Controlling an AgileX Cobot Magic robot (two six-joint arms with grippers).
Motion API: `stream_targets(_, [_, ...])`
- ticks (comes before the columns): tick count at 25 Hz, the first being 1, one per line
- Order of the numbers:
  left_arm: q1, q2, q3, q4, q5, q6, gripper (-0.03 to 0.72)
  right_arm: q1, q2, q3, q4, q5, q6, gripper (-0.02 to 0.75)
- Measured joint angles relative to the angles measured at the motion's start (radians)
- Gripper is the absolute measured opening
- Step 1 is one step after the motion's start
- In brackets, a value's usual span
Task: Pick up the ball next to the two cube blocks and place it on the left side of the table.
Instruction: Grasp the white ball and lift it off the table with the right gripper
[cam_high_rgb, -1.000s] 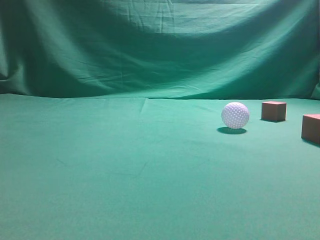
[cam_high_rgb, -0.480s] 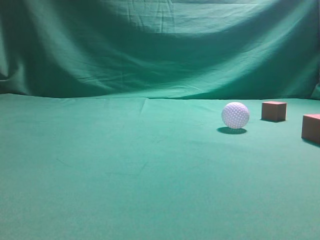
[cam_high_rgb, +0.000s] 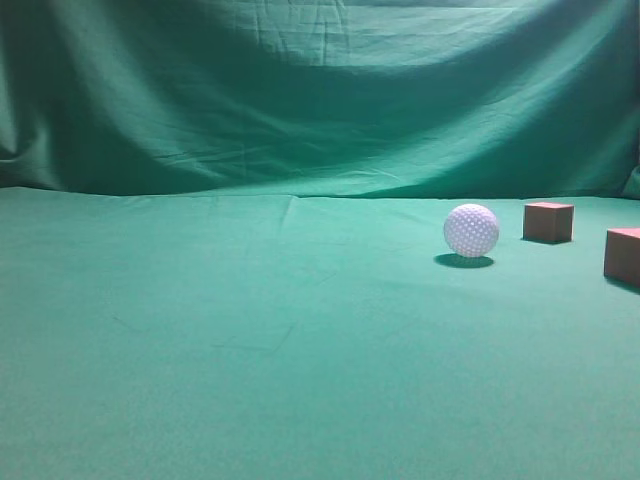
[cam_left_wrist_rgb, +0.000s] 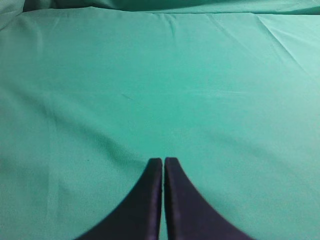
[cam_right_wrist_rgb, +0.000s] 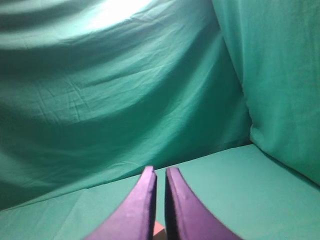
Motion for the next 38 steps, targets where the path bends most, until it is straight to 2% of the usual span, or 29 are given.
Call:
stream_targets(3, [0.000, 0.000, 0.000, 0.000, 0.000, 0.000, 0.000, 0.000, 0.021, -0.160, -0.019, 0.175, -0.054, 0.048])
stream_targets(8, [0.000, 0.000, 0.000, 0.000, 0.000, 0.000, 0.000, 0.000, 0.261, -0.374, -0.037, 0.476, -0.081, 0.048])
stream_targets(16, [0.000, 0.000, 0.000, 0.000, 0.000, 0.000, 0.000, 0.000, 0.648, -0.555, -0.021, 0.613, -0.125, 0.048])
stream_targets(17, [0.000, 0.000, 0.000, 0.000, 0.000, 0.000, 0.000, 0.000, 0.700, -0.588, -0.017, 0.639, -0.137, 0.048])
stream_targets(18, [0.000, 0.000, 0.000, 0.000, 0.000, 0.000, 0.000, 0.000, 0.756, -0.618, -0.014, 0.678, -0.148, 0.000])
stream_targets(22, [0.000, 0.000, 0.000, 0.000, 0.000, 0.000, 0.000, 0.000, 0.983, -0.751, -0.014, 0.835, -0.202, 0.000])
stream_targets(26, [0.000, 0.000, 0.000, 0.000, 0.000, 0.000, 0.000, 0.027, 1.172, -0.839, -0.031, 0.866, -0.211, 0.000])
stream_targets(31, [0.000, 0.000, 0.000, 0.000, 0.000, 0.000, 0.000, 0.166, 1.341, -0.939, -0.118, 0.819, -0.201, 0.000])
stream_targets(38, [0.000, 0.000, 0.000, 0.000, 0.000, 0.000, 0.000, 0.298, 1.532, -1.052, -0.183, 0.768, -0.186, 0.000])
